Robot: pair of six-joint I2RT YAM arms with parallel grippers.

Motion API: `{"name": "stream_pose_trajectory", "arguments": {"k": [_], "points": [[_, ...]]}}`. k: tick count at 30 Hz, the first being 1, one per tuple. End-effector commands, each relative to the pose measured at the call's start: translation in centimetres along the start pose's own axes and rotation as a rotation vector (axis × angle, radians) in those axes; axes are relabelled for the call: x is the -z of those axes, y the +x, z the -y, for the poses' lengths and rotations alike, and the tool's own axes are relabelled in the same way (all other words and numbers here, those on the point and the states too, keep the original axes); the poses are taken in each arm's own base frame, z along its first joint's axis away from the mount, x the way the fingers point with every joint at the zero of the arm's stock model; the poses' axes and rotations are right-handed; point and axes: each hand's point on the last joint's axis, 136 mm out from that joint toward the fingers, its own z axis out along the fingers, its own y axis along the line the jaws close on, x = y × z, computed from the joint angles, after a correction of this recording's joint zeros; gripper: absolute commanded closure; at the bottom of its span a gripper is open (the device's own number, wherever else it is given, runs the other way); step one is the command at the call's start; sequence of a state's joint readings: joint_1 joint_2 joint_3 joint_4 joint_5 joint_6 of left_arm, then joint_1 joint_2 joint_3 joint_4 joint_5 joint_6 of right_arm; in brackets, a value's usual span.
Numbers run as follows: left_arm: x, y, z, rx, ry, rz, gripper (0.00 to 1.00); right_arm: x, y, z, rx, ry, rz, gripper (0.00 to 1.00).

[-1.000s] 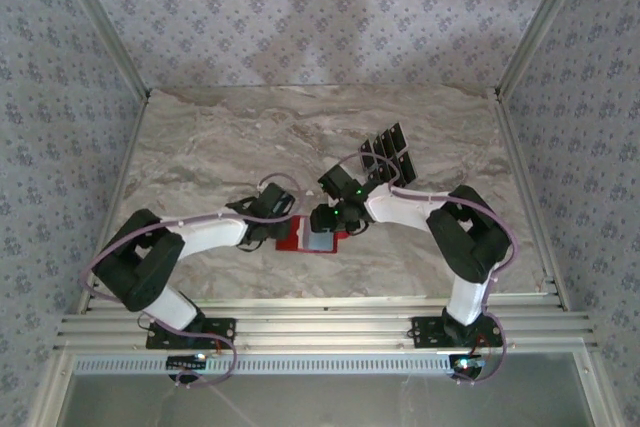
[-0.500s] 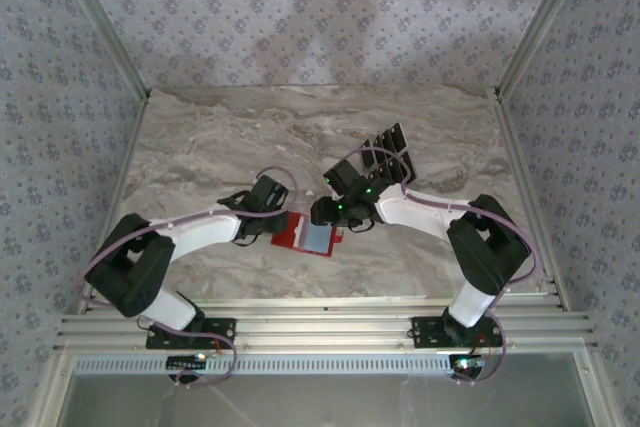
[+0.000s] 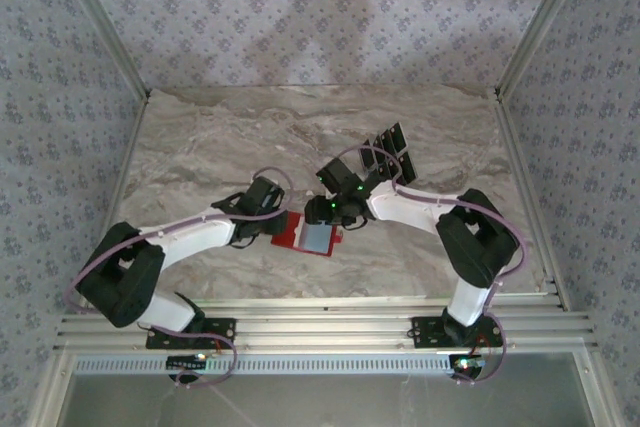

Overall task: Put the credit cards into the card holder
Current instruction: Flip over the card slot on the card holder.

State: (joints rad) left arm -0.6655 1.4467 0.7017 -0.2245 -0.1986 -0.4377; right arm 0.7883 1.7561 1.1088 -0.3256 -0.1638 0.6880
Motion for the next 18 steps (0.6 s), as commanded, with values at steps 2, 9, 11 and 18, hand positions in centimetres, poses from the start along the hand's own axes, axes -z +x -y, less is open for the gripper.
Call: {"name": "stream_pose_trajectory", "arguments": {"k": [2, 9, 11, 18], "points": [[-1.2, 1.9, -0.8, -0.009, -0.041, -0.054, 0.41, -0.9, 0.7, 0.3, 0.003, 0.021, -0.037, 0.43], [-2.6, 4.0, -0.9, -0.039, -0.073, -0.116, 0.43, -2.2, 1.4, 1.1, -0.009, 0.042, -0.067, 0.43], [-2.8, 4.3, -0.6, -0.043, -0.068, -0.119, 0.43, -2.6, 1.5, 1.1, -0.011, 0.04, -0.075, 0.43], [-3.1, 4.9, -0.1, -0.046, -0.056, -0.119, 0.44, -3.4, 1.5, 0.1, -0.028, -0.015, -0.097, 0.43]]}}
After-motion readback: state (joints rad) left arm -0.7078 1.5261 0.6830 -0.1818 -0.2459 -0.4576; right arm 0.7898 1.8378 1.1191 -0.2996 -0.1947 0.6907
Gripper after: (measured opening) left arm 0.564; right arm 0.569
